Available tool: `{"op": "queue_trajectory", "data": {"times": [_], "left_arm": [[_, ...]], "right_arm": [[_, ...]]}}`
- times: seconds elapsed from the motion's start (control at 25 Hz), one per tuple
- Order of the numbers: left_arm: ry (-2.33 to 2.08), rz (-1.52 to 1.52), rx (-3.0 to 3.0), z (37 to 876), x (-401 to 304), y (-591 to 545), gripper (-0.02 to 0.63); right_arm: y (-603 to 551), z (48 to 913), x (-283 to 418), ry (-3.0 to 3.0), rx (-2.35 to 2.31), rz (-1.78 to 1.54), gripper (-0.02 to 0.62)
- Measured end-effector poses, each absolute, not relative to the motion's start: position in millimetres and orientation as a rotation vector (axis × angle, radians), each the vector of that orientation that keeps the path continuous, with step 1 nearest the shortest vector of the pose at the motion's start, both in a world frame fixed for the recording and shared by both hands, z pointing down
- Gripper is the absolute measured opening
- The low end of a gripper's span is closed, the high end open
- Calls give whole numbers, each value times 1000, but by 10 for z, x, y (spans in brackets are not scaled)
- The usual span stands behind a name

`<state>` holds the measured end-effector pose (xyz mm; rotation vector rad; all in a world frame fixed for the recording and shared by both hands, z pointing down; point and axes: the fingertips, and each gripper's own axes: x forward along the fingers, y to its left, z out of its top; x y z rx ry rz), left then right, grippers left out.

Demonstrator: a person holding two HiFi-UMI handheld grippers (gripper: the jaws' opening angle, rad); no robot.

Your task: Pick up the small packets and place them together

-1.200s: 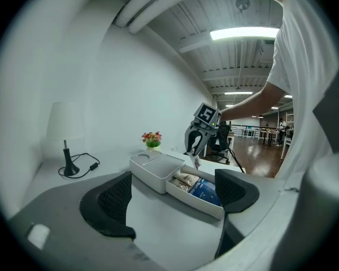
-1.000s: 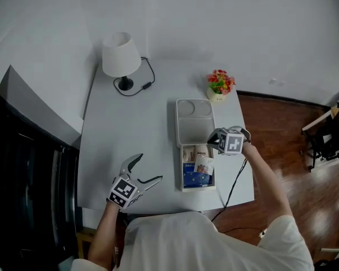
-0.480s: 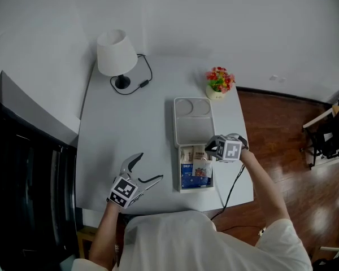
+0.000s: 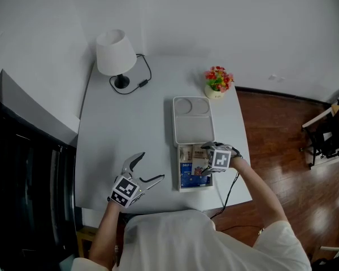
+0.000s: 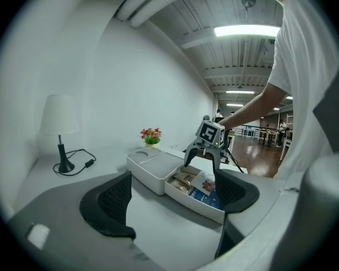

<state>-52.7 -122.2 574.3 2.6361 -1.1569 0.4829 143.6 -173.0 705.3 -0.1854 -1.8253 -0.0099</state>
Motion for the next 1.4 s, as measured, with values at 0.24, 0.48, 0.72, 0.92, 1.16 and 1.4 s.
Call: {"op": "queue_trajectory", "data": {"times": [0.24,0.48,0.72,0.92,1.16,1.4], "left_arm": [[-1170,485,2630,5756,-563,-1186,459],[-1169,478,2630,5765,-577,-1153,459],[-1162,473,2638,5750,-545,-1153,460],[-1159,482,2637,5754,-533,-1137,459],[-1171,487,2625,5748,-520,-1106,459],[-1214,523,2595,5790,-611,-1049,459]], "right_arm": [[-1571,7311,1400,-1728,-191,-130,465],[-1475,7475,1489,-1684,-148,-162,347],[-1453,7324,1482,-1723,-150,-139,207],[-1746,6982,1495,-1785,-106,-236,204],[-2469,6544,1538,-1827,-29,-345,212],[-2880,6630,1493,-1772,-101,-397,213]]}}
